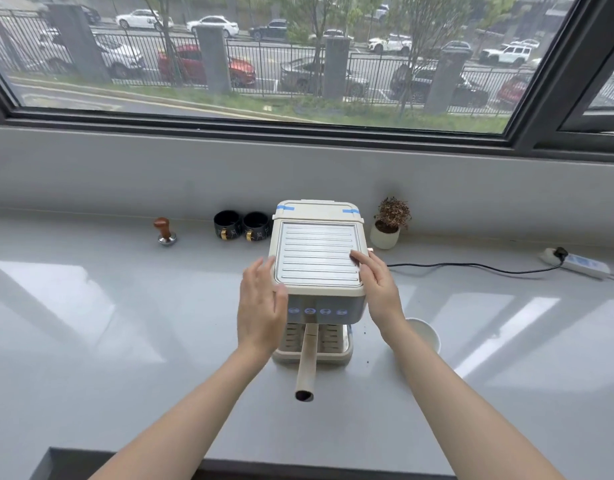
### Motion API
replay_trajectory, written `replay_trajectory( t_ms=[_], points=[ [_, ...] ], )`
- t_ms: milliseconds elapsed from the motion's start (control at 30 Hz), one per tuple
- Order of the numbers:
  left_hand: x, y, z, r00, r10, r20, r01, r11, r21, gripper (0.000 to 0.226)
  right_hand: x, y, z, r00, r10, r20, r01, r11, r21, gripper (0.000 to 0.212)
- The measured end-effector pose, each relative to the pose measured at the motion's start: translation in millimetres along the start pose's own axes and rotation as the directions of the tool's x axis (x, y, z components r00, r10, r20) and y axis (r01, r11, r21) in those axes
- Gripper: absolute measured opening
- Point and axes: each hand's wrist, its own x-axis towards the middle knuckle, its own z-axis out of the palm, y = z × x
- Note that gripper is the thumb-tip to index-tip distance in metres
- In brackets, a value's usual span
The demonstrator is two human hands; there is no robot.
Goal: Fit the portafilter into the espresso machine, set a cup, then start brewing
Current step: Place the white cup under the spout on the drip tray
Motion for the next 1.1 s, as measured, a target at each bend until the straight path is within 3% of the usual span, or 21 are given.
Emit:
replay_trajectory(
  t_ms=[100,167,300,433,700,1100],
  points=[
    [2,2,8,0.99,0.099,0.098,-0.109,0.989,0.102,0.04,-8,11,-12,1.0,-0.018,-0.022,0.018,1.0,0.003,0.033],
    [3,-1,10,0.989,0.109,0.105,-0.124,0.98,0.155,0.038,-12,28,-24,0.995,0.028,-0.095,-0.041,0.99,-0.131,0.036],
    [5,-7,9,0.979,0.161,0.127,-0.19,0.943,0.275,0.041,-22,70,-56,0.949,0.148,-0.278,-0.264,0.854,-0.448,0.049],
    [5,-9,9,0.975,0.178,0.133,-0.21,0.932,0.295,0.04,-35,105,-78,0.862,0.287,-0.418,-0.485,0.705,-0.518,0.056],
    [4,-7,8,0.976,0.174,0.135,-0.208,0.929,0.307,0.041,-57,155,-99,0.722,0.509,-0.469,-0.672,0.678,-0.298,0.042],
    [1,-5,7,0.981,0.134,0.138,-0.173,0.929,0.326,0.044,-59,169,-108,0.602,0.74,-0.3,-0.753,0.651,0.094,0.027]
  ],
)
